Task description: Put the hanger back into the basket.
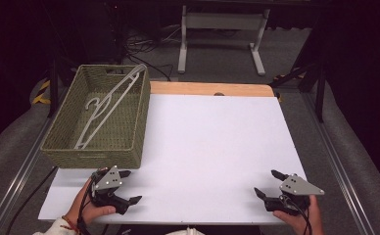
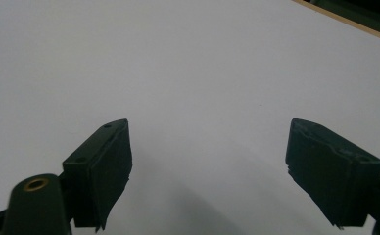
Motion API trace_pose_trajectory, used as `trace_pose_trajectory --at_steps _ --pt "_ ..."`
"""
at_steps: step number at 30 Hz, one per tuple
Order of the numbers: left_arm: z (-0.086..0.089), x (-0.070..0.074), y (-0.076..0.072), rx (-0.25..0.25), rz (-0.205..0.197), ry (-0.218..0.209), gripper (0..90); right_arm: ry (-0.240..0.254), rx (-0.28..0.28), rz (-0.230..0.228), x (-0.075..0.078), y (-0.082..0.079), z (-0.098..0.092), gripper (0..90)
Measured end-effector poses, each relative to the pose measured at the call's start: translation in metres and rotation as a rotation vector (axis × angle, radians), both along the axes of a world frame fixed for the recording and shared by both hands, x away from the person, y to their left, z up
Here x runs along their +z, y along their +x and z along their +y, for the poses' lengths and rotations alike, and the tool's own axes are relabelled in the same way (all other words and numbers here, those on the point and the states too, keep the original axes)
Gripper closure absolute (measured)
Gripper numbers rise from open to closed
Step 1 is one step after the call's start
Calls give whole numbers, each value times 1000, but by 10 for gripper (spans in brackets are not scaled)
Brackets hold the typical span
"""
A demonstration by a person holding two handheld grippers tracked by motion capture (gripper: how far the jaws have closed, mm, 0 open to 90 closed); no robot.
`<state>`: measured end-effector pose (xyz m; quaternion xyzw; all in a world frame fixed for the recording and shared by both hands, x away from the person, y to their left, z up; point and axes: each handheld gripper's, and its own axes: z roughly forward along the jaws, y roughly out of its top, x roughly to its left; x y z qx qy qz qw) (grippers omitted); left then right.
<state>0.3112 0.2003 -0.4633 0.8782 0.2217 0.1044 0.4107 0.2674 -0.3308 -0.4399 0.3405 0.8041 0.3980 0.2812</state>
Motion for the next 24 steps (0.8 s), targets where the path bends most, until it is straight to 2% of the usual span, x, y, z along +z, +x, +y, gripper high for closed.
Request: trace_pose_trajectory --at_steps 12,19,24 --pt "1 0 2 22 6 -7 109 -16 13 3 -1 2 2 178" --pt "-2 0 4 18 6 6 109 -12 18 3 -1 2 2 178" --pt "-3 0 5 11 15 -2 110 -21 26 14 -3 2 3 178"
